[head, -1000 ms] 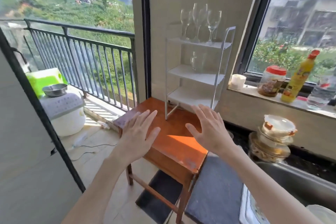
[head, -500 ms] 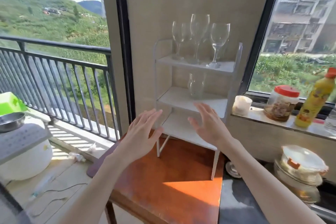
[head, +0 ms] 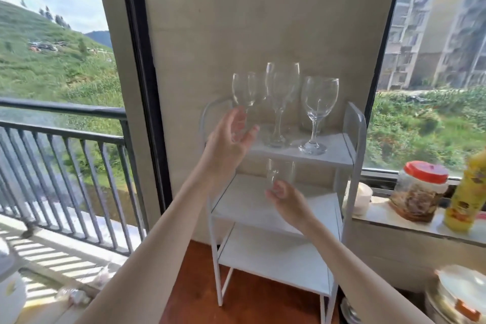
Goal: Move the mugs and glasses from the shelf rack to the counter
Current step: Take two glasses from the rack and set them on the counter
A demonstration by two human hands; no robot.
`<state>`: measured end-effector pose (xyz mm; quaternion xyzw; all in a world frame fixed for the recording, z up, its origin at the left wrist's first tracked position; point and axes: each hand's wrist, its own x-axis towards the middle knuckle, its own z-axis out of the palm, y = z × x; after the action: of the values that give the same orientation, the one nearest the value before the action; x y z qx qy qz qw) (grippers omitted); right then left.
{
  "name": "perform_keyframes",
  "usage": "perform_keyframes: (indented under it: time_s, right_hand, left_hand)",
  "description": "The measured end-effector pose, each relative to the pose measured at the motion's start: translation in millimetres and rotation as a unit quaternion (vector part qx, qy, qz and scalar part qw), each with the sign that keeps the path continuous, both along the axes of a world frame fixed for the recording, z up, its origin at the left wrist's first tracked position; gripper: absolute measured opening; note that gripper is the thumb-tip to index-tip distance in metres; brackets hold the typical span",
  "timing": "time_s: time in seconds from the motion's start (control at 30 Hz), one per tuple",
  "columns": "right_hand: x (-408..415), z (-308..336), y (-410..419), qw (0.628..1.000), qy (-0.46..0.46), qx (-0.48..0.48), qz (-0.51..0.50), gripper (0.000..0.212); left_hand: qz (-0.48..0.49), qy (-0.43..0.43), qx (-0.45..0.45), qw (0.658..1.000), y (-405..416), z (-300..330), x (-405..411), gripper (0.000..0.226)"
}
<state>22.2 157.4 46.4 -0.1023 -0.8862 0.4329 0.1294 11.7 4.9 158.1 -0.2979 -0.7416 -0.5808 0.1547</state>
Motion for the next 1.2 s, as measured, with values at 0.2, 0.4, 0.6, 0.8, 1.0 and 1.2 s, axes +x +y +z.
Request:
perform_keyframes:
  time_s: [0.2, 0.4, 0.6, 0.8, 1.0, 1.2]
  right_hand:
    - [-17.1, -2.0, 0.3, 0.998, 0.027, -0.051, 0.004, 0.026]
    - [-16.8, 9.1, -0.5, 0.967, 0.036, -0.247, 0.052, 0.017]
    - [-7.2, 11.1, -4.2, 0.946, 0.058, -0.318, 0.025, 0.026]
    - [4.9, 9.7, -16.9, 0.944, 0.068, -0.316, -0.061, 0.035]
    - [43.8, 5.8, -39.9, 0.937, 0.087, -0.325, -0.095, 0.034]
    - [117.9, -7.6, -55.9, 0.941, 0.102, -0.300, -0.122, 0.042]
  left_hand:
    - [-0.067, -0.063, 0.049, 0.995, 33.1, 22.3, -32.6, 0.064]
    - [-0.093, -0.085, 0.070, 0.990, 57.8, 34.6, -49.2, 0.083]
    - [-0.113, -0.113, 0.107, 0.981, 67.5, 39.0, -55.7, 0.082]
    - [-0.171, -0.090, 0.131, 0.972, 39.8, 30.3, -42.5, 0.076]
    - [-0.243, -0.092, 0.164, 0.952, -3.2, 22.2, -7.3, 0.074]
    - [-0.356, -0.118, 0.127, 0.918, -19.1, -9.8, 47.7, 0.046]
